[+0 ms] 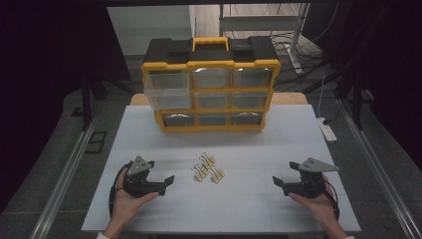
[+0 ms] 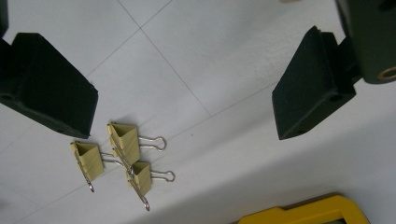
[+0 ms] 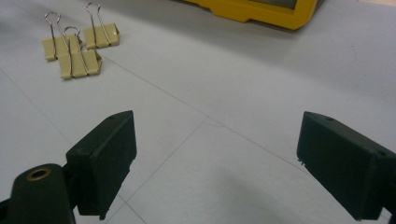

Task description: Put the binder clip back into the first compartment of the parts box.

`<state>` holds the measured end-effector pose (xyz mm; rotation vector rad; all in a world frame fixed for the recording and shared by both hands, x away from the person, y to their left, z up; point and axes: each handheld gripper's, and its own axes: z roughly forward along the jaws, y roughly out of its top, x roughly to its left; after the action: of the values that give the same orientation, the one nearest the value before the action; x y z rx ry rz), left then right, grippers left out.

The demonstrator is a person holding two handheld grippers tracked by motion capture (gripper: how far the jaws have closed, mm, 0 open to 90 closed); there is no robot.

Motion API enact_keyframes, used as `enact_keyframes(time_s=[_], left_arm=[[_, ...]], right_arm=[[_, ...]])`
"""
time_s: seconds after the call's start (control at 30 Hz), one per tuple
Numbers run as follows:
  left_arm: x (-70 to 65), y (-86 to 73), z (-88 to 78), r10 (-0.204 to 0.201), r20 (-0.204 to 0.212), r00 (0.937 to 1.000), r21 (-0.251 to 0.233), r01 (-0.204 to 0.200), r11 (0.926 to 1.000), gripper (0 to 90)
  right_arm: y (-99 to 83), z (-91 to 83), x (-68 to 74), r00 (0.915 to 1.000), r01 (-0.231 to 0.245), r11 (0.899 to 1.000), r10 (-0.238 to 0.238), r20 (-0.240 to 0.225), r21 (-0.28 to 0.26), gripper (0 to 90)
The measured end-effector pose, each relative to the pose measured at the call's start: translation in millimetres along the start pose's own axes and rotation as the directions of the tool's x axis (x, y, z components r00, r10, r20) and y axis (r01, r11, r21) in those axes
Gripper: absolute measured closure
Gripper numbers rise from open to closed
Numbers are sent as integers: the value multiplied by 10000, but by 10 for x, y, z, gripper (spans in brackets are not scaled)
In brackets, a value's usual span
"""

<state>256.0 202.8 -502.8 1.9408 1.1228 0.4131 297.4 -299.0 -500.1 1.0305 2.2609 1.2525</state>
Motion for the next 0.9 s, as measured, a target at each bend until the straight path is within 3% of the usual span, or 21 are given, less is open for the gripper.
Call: enact_keyframes(time_s=[0.17, 0.53, 0.9], left_arm=[[11, 1, -19, -175, 78, 9998, -103, 176, 9998, 80], [3, -42, 9, -123, 158, 9998, -26, 123, 9999, 84], [-10, -22, 24, -59, 262, 9996, 59, 58, 10000, 92]], right_arm=[[-18, 19, -13, 10000, 30, 10000, -30, 4, 75, 127], [-45, 8, 12, 9998, -202, 9996, 200, 71, 189, 138], [-37, 28, 43, 10000, -40, 9996, 39, 72, 270, 141]])
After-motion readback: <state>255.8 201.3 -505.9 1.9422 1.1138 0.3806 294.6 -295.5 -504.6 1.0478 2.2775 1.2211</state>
